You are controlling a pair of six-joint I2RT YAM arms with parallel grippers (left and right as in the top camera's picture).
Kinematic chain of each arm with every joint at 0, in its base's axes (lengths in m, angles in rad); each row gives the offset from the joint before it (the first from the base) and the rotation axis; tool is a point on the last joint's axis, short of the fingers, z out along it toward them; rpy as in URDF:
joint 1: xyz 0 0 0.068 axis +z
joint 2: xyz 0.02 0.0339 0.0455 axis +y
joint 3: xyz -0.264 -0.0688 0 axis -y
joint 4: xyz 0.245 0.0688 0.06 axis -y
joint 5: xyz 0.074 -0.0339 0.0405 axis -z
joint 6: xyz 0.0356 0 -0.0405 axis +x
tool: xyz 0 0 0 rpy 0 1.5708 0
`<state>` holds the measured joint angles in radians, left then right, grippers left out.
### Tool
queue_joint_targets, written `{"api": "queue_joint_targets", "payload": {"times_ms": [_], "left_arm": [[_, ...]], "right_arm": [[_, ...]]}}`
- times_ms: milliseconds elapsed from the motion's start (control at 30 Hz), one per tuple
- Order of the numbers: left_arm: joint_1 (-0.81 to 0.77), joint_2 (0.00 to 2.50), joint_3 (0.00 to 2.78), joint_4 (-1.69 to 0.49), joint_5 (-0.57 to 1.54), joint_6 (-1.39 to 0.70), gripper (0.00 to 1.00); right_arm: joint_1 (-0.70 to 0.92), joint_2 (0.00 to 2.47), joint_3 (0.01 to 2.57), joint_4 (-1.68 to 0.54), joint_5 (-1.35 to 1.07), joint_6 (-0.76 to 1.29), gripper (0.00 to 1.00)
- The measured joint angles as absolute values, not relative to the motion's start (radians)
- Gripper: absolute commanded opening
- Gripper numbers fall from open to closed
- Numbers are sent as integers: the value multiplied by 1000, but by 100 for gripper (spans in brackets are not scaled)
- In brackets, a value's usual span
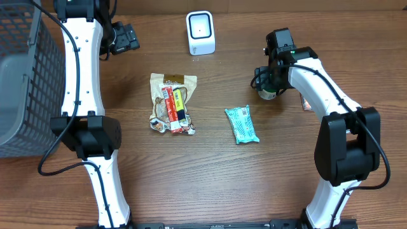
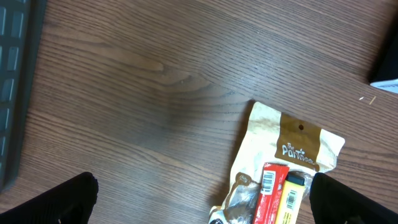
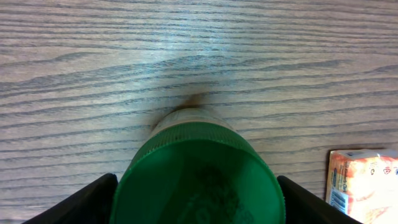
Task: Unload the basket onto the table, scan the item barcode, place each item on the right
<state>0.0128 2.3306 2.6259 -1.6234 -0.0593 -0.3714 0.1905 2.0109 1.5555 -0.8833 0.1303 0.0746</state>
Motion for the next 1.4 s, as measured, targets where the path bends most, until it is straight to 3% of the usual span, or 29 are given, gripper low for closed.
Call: {"api": "queue_joint_targets", "payload": {"times_ms": [633,1000,1100,1400], "left_arm": [[13,2331,2626,-1623,-59,-371,100],[13,2331,2626,-1623,-59,-371,100],[13,2331,2626,-1623,-59,-371,100],[13,2331,2626,-1623,-59,-371,100]], "right_arm": [[190,2048,1555,-859,127,78,82],[189,2075,1555,-859,127,78,80],[189,2076,1555,-841,127,76,75],[189,2076,1555,-855,127,78,76]]}}
